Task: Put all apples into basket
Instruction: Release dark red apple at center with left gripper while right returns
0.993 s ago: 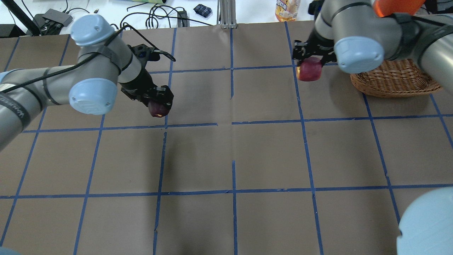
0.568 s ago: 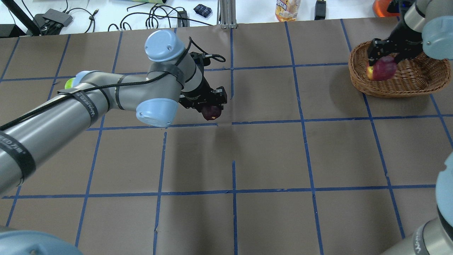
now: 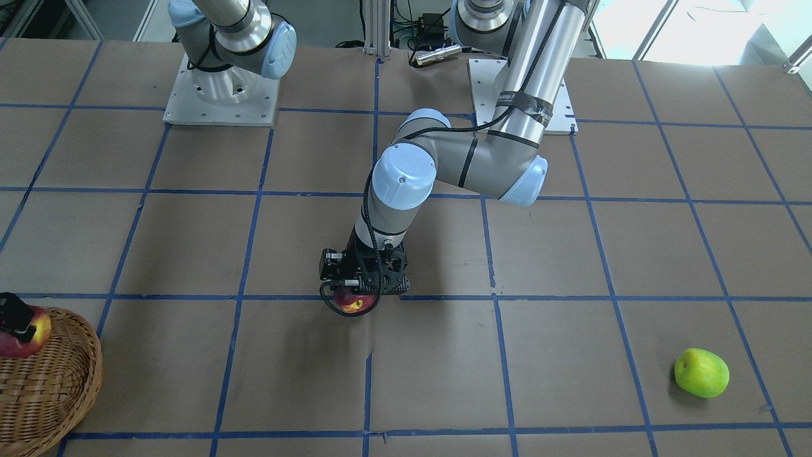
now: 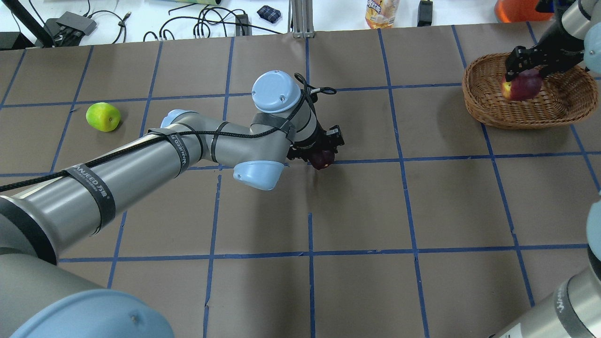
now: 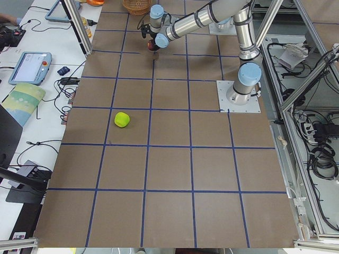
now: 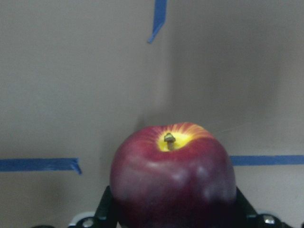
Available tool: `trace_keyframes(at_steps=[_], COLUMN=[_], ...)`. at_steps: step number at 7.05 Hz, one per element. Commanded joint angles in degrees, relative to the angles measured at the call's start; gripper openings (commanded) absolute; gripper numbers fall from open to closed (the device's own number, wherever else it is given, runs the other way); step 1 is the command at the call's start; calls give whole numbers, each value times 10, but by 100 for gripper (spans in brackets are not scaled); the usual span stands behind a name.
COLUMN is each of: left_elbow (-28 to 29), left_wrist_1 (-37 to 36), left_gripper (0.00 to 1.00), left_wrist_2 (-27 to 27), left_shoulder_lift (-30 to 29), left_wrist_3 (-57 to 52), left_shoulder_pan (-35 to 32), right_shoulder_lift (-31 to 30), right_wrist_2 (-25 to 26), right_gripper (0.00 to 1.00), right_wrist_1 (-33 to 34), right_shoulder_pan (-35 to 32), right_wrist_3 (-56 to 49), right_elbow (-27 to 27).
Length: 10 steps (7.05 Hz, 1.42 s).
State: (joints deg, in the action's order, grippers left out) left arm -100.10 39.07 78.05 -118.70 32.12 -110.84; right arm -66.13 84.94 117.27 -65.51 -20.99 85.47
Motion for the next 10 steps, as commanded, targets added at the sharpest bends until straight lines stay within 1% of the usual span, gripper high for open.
trace_keyframes(at_steps=[1,2,3,4,5,6,7,8,9,10], left_elbow=[1,9,17,46,92,101,97,117,133,140], left_wrist_1=[4,46,119,189,277,339,336,323,280,272], left_gripper=[100,100,100,100,100,100,100,100,100,100], left_wrist_2=[-31,-31,-20,7,27,29,48,103,117,113], left_shoulder_lift=[32,60,91,108,117,114,115,112,91,68], left_wrist_3=[50,-5,-105,-127,-212,-316,-433,-522,-662,-694], left_shoulder_pan=[28,62,111,182,256,329,405,450,489,524], right_shoulder_lift=[8,6,0,-14,-29,-23,-17,-5,4,17], right_wrist_2=[-7,-7,-7,-5,-3,0,-1,0,-3,-7], right_gripper=[100,100,100,100,100,100,100,100,100,100], right_wrist_1=[-8,-9,-23,-65,-68,-66,-57,-57,-53,15], right_shoulder_pan=[-1,-4,-15,-58,-122,-198,-259,-300,-329,-345], right_wrist_3=[1,2,5,15,62,120,213,325,348,354], right_elbow=[-21,-21,-21,-21,-15,-11,0,9,25,56])
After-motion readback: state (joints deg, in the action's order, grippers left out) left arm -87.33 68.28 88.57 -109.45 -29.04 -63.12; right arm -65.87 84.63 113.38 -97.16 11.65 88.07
